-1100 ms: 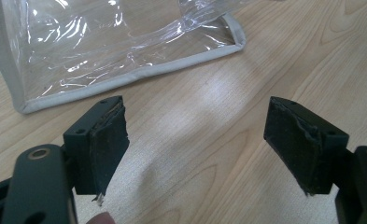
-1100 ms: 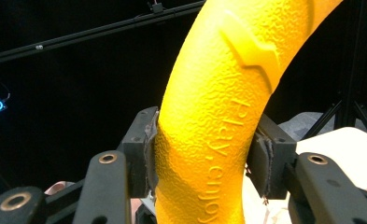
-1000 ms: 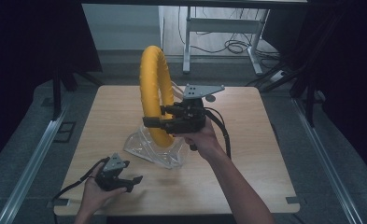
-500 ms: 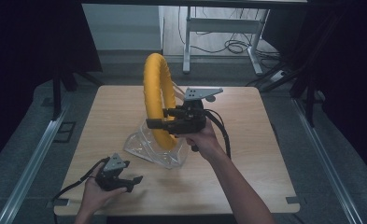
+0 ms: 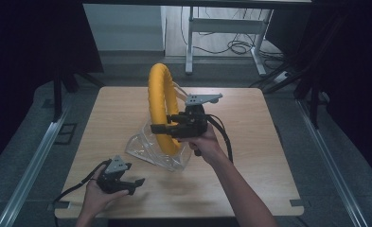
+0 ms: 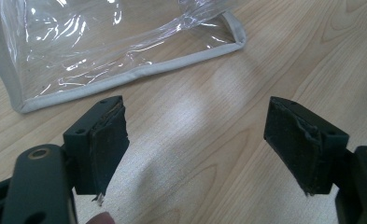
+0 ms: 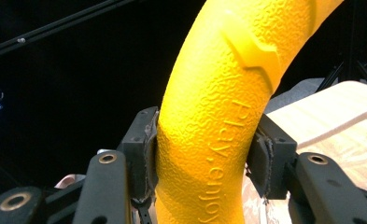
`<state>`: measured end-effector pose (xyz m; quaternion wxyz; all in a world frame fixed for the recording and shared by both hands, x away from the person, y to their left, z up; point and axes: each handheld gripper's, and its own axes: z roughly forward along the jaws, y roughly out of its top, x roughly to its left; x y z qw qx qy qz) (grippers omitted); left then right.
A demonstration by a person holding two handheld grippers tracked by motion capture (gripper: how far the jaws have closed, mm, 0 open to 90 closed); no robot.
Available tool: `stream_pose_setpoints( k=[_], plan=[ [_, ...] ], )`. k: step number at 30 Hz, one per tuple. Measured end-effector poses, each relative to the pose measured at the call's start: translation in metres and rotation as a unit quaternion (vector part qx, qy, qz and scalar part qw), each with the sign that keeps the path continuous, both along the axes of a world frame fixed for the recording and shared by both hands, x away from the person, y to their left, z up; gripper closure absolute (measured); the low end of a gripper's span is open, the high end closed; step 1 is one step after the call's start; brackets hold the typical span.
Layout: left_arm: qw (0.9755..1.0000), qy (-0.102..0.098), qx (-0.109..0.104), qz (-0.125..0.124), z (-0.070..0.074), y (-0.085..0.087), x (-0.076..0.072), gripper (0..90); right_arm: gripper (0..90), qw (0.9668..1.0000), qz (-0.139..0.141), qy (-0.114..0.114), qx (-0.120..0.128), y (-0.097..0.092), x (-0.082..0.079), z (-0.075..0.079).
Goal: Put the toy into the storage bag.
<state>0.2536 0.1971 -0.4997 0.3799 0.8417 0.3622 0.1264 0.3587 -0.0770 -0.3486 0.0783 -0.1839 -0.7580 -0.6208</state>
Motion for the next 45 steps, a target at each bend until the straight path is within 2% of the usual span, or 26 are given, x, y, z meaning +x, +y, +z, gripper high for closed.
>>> stream_pose_setpoints(
  k=[12, 13, 16, 19, 21, 23, 28, 30, 32, 40, 45],
  plan=[
    [1.0, 0.0, 0.002, -0.001, 0.0, 0.0, 0.0, 21.5, 49.1, 0.9997, 0.004, 0.012, -0.018, 0.005, 0.002, -0.018],
    [1.0, 0.0, 0.002, -0.001, 0.0, 0.0, 0.0, 21.5, 48.7, 0.9994, 0.001, 0.023, -0.026, 0.004, 0.004, -0.024],
    [1.0, 0.0, 0.004, -0.003, 0.0, 0.0, 0.0, 21.4, 47.9, 0.9989, -0.005, 0.031, -0.035, 0.004, 0.007, -0.031],
    [1.0, 0.001, 0.003, -0.003, 0.0, 0.0, 0.0, 21.4, 47.4, 0.9986, -0.019, 0.048, -0.015, -0.004, 0.015, -0.036],
    [1.0, 0.001, 0.004, -0.003, -0.001, 0.0, 0.0, 21.5, 46.9, 0.9985, -0.023, 0.047, -0.017, -0.005, 0.016, -0.036],
    [1.0, 0.001, 0.005, -0.003, -0.001, -0.001, 0.0, 21.4, 45.8, 0.9985, -0.031, 0.04, -0.02, -0.006, 0.016, -0.035],
    [1.0, 0.001, 0.004, -0.002, -0.001, -0.001, 0.0, 21.4, 41.9, 0.9977, -0.054, 0.005, -0.04, -0.007, 0.01, -0.032],
    [1.0, 0.001, 0.004, -0.002, -0.001, -0.001, 0.0, 21.4, 36.8, 0.9965, -0.067, -0.008, -0.049, -0.008, 0.007, -0.031],
    [1.0, 0.002, 0.004, -0.002, -0.001, -0.001, 0.0, 21.4, 35.2, 0.9963, -0.069, -0.01, -0.05, -0.009, 0.006, -0.031],
    [1.0, 0.001, 0.004, -0.003, -0.001, -0.001, 0.0, 21.4, 30.5, 0.9952, -0.088, -0.026, -0.034, -0.026, -0.002, -0.031],
    [1.0, 0.003, 0.004, -0.001, -0.001, -0.002, 0.0, 21.4, 30.5, 0.9937, -0.098, -0.045, -0.031, -0.046, -0.01, -0.035]
  ],
)
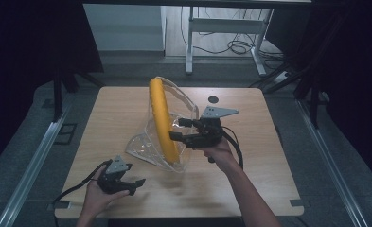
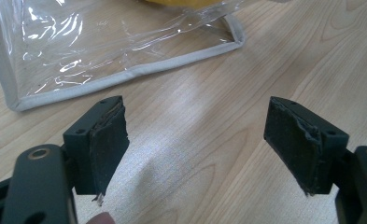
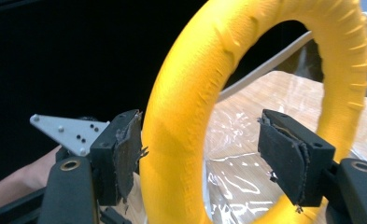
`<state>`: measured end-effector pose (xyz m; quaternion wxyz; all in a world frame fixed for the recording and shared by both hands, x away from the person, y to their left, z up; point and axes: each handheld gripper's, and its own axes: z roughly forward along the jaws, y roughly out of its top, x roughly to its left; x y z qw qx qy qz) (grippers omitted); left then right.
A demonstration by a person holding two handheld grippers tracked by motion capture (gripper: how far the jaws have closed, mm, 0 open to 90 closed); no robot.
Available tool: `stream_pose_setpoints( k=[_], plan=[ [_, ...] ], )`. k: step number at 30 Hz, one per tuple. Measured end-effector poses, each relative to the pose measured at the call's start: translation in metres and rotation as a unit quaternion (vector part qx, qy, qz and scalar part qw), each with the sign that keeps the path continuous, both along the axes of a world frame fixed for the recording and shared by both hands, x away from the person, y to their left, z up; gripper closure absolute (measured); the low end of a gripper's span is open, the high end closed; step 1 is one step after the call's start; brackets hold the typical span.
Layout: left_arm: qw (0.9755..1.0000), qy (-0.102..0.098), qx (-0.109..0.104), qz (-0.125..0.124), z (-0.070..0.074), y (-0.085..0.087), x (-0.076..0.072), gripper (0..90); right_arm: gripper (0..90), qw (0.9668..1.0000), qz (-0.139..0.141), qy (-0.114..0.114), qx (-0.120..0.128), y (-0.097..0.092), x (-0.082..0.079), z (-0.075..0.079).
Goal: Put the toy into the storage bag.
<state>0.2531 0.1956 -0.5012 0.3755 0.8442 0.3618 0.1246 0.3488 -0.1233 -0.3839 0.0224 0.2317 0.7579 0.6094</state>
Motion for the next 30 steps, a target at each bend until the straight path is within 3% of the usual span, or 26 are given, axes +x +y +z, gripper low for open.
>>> stream_pose_setpoints(
  k=[10, 15, 23, 30],
  plan=[
    [1.0, -0.001, 0.003, 0.0, 0.0, 0.0, 0.0, 21.4, 31.6, 0.999, -0.042, -0.007, -0.015, -0.046, -0.006, -0.017],
    [1.0, 0.002, 0.004, 0.0, -0.001, -0.001, 0.0, 21.4, 31.8, 0.9959, -0.084, -0.007, -0.034, -0.075, -0.005, -0.032],
    [1.0, 0.003, 0.003, 0.0, -0.002, -0.002, 0.0, 21.5, 31.9, 0.9937, -0.105, 0.006, -0.038, -0.089, -0.002, -0.045],
    [1.0, 0.003, 0.004, 0.0, -0.002, -0.002, 0.0, 21.4, 31.9, 0.9941, -0.101, 0.004, -0.039, -0.086, -0.002, -0.046]
  ],
)
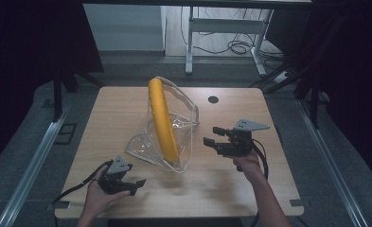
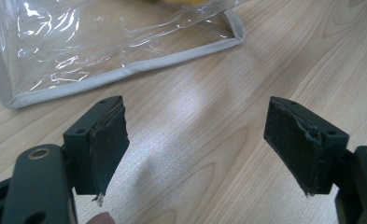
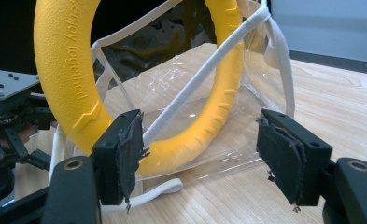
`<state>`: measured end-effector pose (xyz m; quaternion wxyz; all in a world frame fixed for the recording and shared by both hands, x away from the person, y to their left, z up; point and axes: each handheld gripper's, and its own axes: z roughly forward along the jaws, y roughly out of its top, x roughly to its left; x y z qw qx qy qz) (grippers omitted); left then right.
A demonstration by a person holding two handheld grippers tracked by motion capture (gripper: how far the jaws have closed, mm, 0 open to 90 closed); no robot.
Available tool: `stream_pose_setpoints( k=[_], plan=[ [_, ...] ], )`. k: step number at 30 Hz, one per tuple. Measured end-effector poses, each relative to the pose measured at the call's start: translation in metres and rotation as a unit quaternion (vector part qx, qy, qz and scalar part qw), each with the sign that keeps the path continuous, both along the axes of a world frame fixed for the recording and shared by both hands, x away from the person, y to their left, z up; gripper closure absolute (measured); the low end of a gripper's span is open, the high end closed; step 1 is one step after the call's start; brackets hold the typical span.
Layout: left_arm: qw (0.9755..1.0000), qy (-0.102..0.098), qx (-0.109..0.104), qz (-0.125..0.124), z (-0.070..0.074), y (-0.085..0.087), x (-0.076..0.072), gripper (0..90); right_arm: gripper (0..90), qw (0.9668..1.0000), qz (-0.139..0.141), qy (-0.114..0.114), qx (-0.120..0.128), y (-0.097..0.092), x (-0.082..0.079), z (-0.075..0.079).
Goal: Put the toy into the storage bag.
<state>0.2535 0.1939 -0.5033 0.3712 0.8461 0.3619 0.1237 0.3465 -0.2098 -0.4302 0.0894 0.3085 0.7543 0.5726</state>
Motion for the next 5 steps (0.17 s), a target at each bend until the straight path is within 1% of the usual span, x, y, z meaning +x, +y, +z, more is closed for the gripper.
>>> stream_pose_setpoints(
  k=[3, 5],
  plan=[
    [1.0, 0.0, 0.001, -0.001, -0.0003, -0.0002, 0.0001, 21.4, 31.9, 1.0, 0.001, 0.003, -0.003, 0.0012, -0.0001, -0.0024],
    [1.0, 0.0, 0.001, 0.0, -0.0001, 0.0001, 0.0003, 21.4, 31.9, 0.9999, 0.0, 0.007, -0.009, 0.0016, -0.0007, -0.0067]
  ],
)
